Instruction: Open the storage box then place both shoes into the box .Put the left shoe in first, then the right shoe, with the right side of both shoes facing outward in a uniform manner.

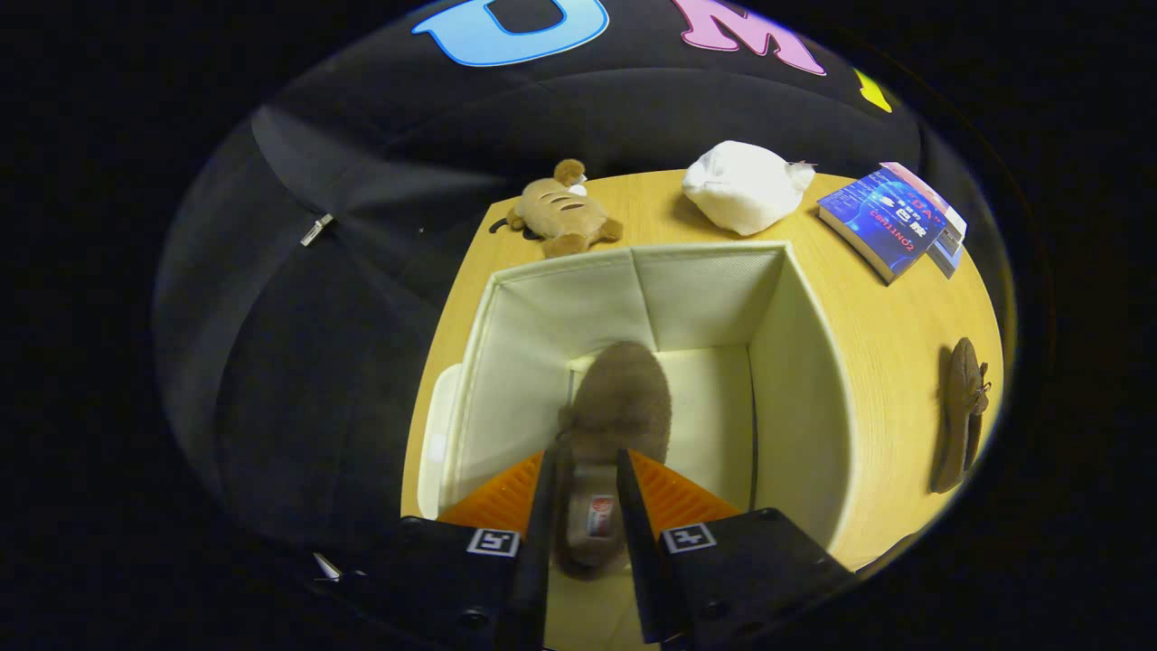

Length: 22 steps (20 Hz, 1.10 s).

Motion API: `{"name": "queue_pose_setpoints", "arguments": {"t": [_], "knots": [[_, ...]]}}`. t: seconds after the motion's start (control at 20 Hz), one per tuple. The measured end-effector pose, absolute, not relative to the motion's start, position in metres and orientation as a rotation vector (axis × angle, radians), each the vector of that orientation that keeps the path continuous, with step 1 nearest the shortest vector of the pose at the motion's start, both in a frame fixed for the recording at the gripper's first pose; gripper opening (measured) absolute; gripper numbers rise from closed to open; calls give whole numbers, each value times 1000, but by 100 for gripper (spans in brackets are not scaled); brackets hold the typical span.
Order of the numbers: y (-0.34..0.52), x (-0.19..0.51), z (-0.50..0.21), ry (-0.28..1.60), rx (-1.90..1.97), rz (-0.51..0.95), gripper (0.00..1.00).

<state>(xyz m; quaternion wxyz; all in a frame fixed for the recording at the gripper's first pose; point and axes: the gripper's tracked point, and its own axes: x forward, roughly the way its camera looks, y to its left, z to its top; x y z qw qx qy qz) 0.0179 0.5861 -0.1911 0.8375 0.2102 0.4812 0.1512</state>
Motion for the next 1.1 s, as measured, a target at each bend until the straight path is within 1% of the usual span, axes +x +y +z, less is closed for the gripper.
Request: {"name": "queue_pose_setpoints", "arguments": {"t": [0.05, 0.1, 0.15, 0.4, 0.5, 0.6, 0.75, 0.9, 0.95, 1.1], "knots": [[587, 16, -189, 1017, 449, 334, 49], [587, 15, -187, 1018, 446, 346, 59], [586, 14, -186, 1015, 440, 357, 64], [570, 8, -161, 926, 427, 430, 72], [556, 5, -144, 880, 426, 460, 80], [537, 6, -125, 818, 422, 481, 83], [497, 3, -96, 700, 367, 514, 86], [439, -8, -79, 585, 279, 527, 93], [412, -15, -77, 553, 249, 517, 93], [352, -35, -99, 561, 211, 475, 93]]}}
